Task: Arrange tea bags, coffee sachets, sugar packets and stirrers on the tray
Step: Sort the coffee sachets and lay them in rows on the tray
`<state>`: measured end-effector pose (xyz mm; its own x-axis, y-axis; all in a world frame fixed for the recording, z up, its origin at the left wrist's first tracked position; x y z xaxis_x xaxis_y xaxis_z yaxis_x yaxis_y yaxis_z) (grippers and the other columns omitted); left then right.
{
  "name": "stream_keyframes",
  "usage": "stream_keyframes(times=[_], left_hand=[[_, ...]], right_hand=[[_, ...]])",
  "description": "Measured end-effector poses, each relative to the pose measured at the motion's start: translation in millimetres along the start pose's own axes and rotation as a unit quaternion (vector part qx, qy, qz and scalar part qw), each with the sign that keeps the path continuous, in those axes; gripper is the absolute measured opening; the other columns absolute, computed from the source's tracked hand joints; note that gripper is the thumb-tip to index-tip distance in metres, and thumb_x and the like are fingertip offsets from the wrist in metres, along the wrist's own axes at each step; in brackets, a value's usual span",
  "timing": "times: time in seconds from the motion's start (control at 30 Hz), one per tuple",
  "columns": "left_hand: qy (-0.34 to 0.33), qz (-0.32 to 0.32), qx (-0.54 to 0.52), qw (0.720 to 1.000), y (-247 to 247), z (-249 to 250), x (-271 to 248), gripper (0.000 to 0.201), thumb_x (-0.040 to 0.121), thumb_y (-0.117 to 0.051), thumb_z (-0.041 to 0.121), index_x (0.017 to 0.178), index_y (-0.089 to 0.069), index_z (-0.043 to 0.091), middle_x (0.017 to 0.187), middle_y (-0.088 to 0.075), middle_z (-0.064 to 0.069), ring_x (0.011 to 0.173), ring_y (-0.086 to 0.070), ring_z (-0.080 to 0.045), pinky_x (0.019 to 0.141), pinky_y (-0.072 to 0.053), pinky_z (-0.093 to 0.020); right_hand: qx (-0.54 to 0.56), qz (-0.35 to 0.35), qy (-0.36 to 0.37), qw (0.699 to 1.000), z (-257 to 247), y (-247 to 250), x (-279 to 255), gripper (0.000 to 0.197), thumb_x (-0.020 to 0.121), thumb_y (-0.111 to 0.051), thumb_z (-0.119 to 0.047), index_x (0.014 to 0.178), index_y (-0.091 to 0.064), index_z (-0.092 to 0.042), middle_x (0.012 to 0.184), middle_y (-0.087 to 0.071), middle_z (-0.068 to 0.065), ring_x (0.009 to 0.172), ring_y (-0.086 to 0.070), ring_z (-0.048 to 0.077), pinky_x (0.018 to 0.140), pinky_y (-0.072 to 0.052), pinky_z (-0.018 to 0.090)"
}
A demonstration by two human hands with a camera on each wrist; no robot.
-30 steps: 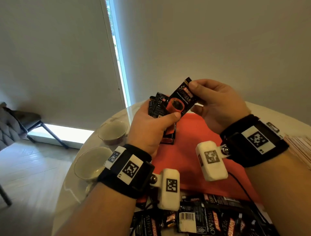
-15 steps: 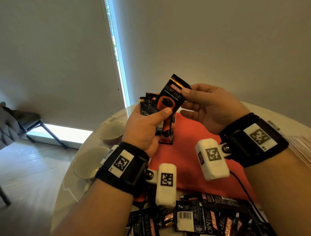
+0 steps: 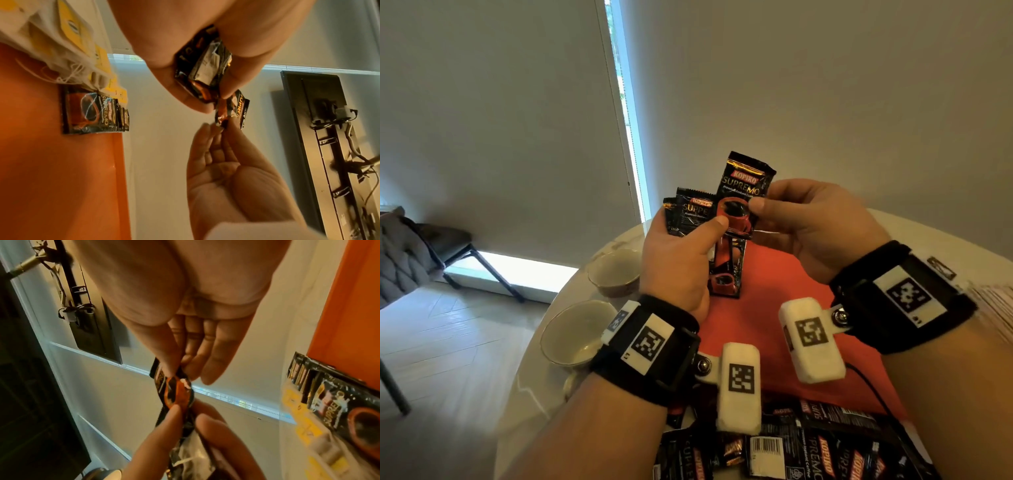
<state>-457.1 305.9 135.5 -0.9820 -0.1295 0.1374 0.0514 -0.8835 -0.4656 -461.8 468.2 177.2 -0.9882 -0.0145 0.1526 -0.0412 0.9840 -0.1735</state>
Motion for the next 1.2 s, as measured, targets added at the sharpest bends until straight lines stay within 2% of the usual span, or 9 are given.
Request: stream_keyframes(times=[0.17,0.27,0.37,0.47,0.77,0.9,1.03,1.13,1.2], left_hand=[[-0.055,0.061,-0.005,0.997,20,16,7,0.030,0.088,-0.066,-0.003,0.112,-0.066,0.015,0.100,-0.075,-0.010,0.089,-0.077,-0.032,0.067,-0.062,-0.041],[-0.076,0.067,-0.003,0.995,24,23,8,0.039,0.083,-0.060,0.000,0.118,-0.065,0.018,0.108,-0.076,-0.010,0.099,-0.076,-0.035,0.073,-0.064,-0.046],[-0.081,0.064,-0.005,0.995,21,23,7,0.039,0.088,-0.055,-0.007,0.117,-0.064,0.017,0.107,-0.076,-0.011,0.097,-0.077,-0.034,0.070,-0.062,-0.042],[-0.084,0.069,-0.009,0.994,22,23,8,0.039,0.087,-0.053,-0.010,0.112,-0.065,0.018,0.104,-0.076,-0.009,0.095,-0.077,-0.033,0.067,-0.062,-0.039],[-0.076,0.062,-0.004,0.995,22,24,8,0.037,0.089,-0.055,-0.009,0.111,-0.064,0.020,0.103,-0.076,-0.007,0.091,-0.078,-0.028,0.069,-0.062,-0.040],[-0.073,0.057,-0.008,0.996,21,26,8,0.038,0.090,-0.054,-0.010,0.112,-0.062,0.020,0.104,-0.075,-0.007,0.091,-0.078,-0.028,0.069,-0.063,-0.039],[-0.064,0.053,-0.004,0.997,20,23,7,0.040,0.087,-0.056,-0.006,0.115,-0.062,0.021,0.108,-0.074,-0.007,0.094,-0.078,-0.029,0.077,-0.065,-0.047],[-0.037,0.062,0.011,0.997,21,17,9,0.041,0.071,-0.061,0.011,0.107,-0.065,0.030,0.111,-0.073,-0.009,0.103,-0.074,-0.037,0.088,-0.061,-0.062],[-0.019,0.058,0.007,0.998,19,12,9,0.043,0.067,-0.060,0.015,0.107,-0.067,0.027,0.110,-0.074,-0.015,0.102,-0.074,-0.042,0.088,-0.059,-0.067]], right_hand=[[0.060,0.093,-0.084,0.990,31,24,10,0.014,0.092,-0.065,0.005,0.089,-0.061,-0.008,0.075,-0.068,0.011,0.059,-0.064,0.019,0.053,-0.057,0.028],[-0.074,0.079,-0.192,0.976,75,33,7,0.010,0.092,-0.063,0.006,0.097,-0.065,-0.004,0.079,-0.064,0.017,0.059,-0.061,0.021,0.051,-0.057,0.028],[-0.172,0.055,-0.261,0.948,106,38,-1,0.008,0.089,-0.069,0.004,0.084,-0.070,-0.002,0.075,-0.067,0.018,0.062,-0.065,0.026,0.062,-0.057,0.036],[-0.204,0.048,-0.267,0.941,110,34,-2,0.011,0.086,-0.073,0.003,0.077,-0.070,-0.002,0.072,-0.070,0.017,0.066,-0.067,0.026,0.062,-0.057,0.035],[-0.192,0.038,-0.289,0.937,116,17,-3,0.006,0.086,-0.074,0.003,0.089,-0.069,0.002,0.073,-0.071,0.016,0.063,-0.068,0.023,0.057,-0.059,0.029],[-0.198,0.047,-0.297,0.933,118,21,-3,0.007,0.086,-0.076,-0.001,0.088,-0.070,0.001,0.072,-0.072,0.014,0.064,-0.069,0.022,0.063,-0.060,0.031],[-0.193,0.055,-0.295,0.934,119,23,-3,0.011,0.087,-0.076,-0.003,0.094,-0.071,0.002,0.073,-0.072,0.014,0.064,-0.069,0.021,0.063,-0.060,0.030],[-0.177,0.069,-0.287,0.939,120,25,-3,0.011,0.090,-0.075,-0.007,0.095,-0.070,0.002,0.077,-0.072,0.013,0.065,-0.069,0.020,0.062,-0.060,0.030],[-0.159,0.085,-0.276,0.944,117,28,-4,0.012,0.092,-0.074,-0.011,0.095,-0.068,-0.001,0.082,-0.071,0.013,0.064,-0.069,0.020,0.059,-0.060,0.030]])
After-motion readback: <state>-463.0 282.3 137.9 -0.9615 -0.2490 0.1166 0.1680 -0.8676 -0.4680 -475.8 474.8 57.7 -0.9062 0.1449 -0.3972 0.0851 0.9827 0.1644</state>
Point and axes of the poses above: each hand's wrist, its own x-axis towards the middle knuckle, its own y-axis out of the back of the hand, z = x × y, the point moved 9 cm from there along x, towards the middle knuckle
